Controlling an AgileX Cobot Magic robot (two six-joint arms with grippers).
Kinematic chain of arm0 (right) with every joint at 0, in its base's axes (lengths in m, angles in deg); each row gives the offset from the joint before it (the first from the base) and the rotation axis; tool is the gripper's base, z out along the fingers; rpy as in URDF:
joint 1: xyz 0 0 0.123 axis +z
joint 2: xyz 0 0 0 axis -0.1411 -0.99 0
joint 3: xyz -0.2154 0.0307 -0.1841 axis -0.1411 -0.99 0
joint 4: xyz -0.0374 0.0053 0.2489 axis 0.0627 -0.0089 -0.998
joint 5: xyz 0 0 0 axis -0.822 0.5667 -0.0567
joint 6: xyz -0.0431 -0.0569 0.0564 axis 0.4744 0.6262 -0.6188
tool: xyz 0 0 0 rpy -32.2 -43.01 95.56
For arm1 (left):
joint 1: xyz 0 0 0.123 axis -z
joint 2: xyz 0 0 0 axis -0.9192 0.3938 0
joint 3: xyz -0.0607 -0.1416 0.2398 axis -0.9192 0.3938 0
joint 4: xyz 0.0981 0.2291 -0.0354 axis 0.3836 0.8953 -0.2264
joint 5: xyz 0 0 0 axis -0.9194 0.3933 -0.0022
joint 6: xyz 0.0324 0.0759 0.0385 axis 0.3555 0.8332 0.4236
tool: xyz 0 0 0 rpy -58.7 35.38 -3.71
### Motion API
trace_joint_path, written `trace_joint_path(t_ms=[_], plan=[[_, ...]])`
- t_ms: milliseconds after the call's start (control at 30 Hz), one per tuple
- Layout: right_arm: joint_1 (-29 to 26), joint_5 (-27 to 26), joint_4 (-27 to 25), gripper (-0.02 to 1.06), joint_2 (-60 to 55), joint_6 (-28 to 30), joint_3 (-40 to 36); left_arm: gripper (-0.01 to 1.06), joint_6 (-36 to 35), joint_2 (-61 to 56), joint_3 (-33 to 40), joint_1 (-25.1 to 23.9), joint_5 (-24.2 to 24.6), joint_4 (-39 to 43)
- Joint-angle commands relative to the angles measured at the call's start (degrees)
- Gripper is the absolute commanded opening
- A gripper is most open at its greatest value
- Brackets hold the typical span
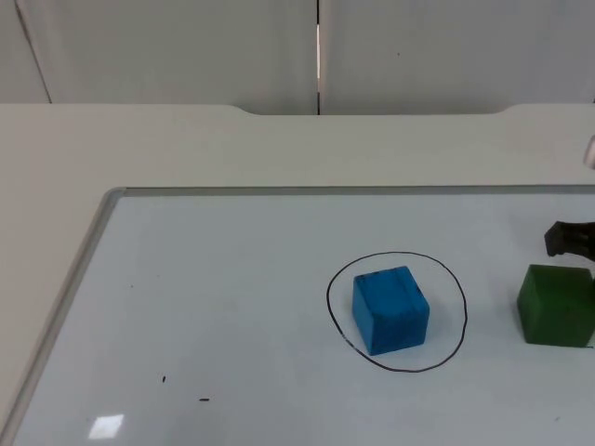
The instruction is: Push the two cubes into the marked area.
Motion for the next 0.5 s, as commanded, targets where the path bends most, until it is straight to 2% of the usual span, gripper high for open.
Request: trace_joint_path(t_ms=[0, 467], plan=[[0.3, 0.3, -0.8, 0.06, 0.2, -0.2, 0.2, 0.00, -0.4, -1.3, 0.4, -0.2, -1.3, 0.1], [0.4, 0.3, -1.5, 0.06, 0.2, -1.7, 0.2, 0.00, -0.4, -2.0, 0.7, -0.2, -2.1, 0.1]])
